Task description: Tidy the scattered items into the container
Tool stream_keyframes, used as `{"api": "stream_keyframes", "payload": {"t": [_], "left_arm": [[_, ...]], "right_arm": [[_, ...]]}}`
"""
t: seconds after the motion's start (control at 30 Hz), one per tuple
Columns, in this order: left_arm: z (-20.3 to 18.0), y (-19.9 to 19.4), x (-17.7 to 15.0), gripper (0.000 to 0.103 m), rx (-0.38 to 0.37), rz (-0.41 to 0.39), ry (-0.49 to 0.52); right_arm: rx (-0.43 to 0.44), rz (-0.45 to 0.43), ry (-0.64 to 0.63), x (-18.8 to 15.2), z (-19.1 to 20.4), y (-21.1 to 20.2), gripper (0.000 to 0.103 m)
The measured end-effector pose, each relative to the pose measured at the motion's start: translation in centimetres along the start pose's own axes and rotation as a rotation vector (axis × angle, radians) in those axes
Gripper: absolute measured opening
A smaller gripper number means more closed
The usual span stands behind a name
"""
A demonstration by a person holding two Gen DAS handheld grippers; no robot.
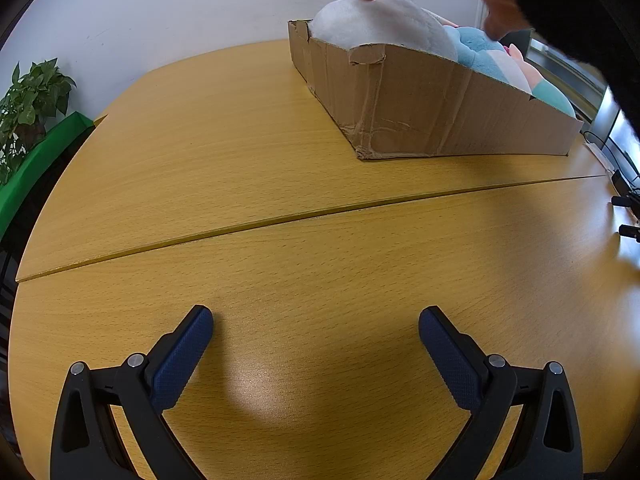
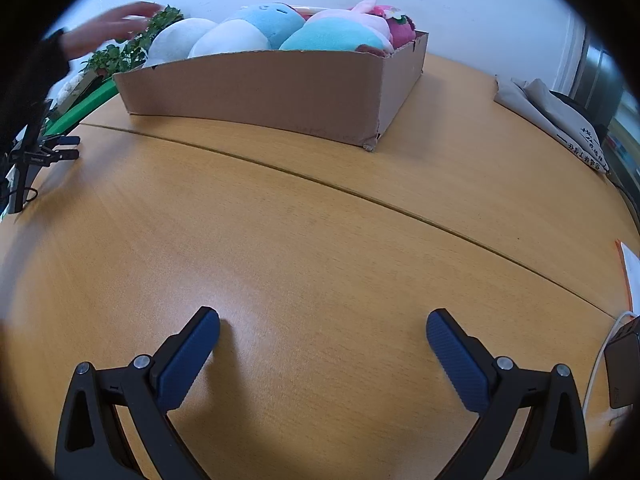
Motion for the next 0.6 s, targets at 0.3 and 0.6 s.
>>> {"api": "stream_keyframes", "payload": {"t": [0.3,0.6], "left_arm": [[-0.1,0.0,0.0,0.103,0.000,0.000,0.000],[0.0,0.0,-0.1,0.103,0.000,-0.001,0.000]], "right_arm": [[0.022,-0.006,-0.037,-0.1,0.3,-0.1,0.103],[0.091,-0.024,-0.131,0.3,1.3,-0.1,0.103]]}}
Point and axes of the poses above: each gripper's, at about its wrist camera, not at the fingertips, and y roughly the way its jaws point, z to its left, x to its top, the point moved 6 cm from there along y, roughly the way its jaws point, and after that the axes turned 15 degrees about -y, right-handed, at the moved point
